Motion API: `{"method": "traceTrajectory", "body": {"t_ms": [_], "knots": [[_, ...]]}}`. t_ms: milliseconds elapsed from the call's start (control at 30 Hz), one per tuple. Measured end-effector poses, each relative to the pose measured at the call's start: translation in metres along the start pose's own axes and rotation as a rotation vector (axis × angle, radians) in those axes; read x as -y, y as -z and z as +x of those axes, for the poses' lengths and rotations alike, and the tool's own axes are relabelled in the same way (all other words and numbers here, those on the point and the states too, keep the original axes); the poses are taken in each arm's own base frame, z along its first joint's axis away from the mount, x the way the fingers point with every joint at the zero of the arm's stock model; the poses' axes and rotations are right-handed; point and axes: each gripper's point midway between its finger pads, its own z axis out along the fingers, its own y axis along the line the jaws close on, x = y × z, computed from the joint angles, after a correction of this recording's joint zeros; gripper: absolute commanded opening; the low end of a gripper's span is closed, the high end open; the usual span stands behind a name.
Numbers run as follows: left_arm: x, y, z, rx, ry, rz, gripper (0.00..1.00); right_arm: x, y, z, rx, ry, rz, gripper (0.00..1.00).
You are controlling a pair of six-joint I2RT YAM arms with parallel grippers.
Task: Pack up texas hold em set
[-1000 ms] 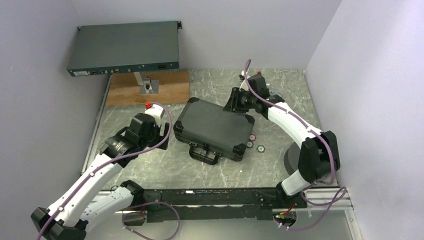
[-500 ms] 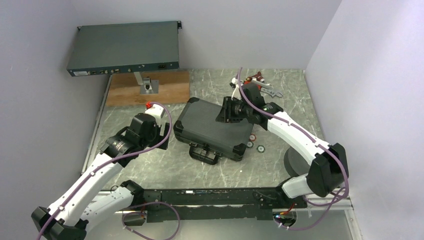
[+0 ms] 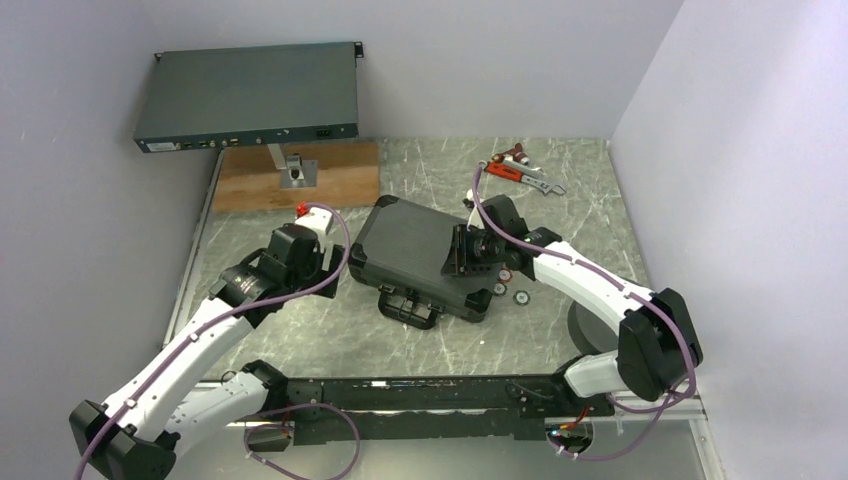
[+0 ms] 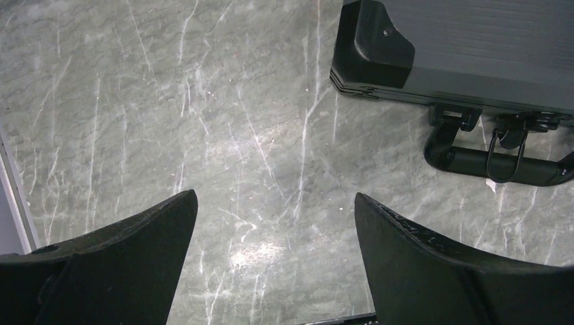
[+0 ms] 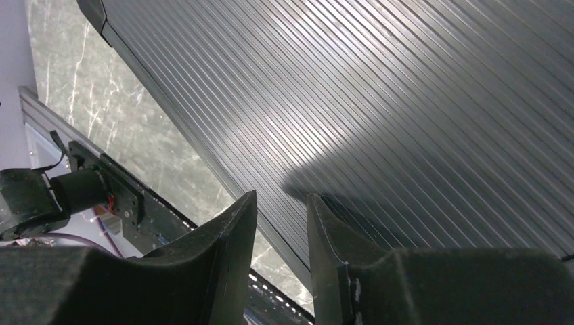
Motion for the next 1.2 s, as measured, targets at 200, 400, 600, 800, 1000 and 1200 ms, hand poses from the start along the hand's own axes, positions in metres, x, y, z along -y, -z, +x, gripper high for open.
{"method": "traceTrajectory", "body": {"t_ms": [200, 400, 600, 800, 1000, 1200], "knots": [[0.000, -0.005, 0.003, -0.024, -0.008, -0.012, 0.92, 0.003, -0.003, -0.001, 0.022, 0.011, 0.007, 0.36], [0.003, -0.006, 0.004, -0.030, -0.008, 0.002, 0.92, 0.004, -0.002, 0.000, 0.066, 0.027, -0.014, 0.36], [0.014, -0.002, -0.001, -0.004, 0.010, 0.071, 0.92, 0.004, -0.002, 0.001, 0.084, 0.035, -0.023, 0.36], [0.030, 0.008, -0.008, 0.039, 0.041, 0.171, 0.87, 0.004, -0.002, 0.001, 0.097, 0.044, -0.028, 0.36], [0.060, 0.006, 0.000, 0.012, 0.111, 0.323, 0.86, 0.004, -0.002, 0.001, 0.096, 0.054, -0.028, 0.36], [0.090, -0.002, 0.020, -0.020, 0.269, 0.461, 0.78, 0.004, -0.004, 0.000, 0.097, 0.058, -0.026, 0.36]]}}
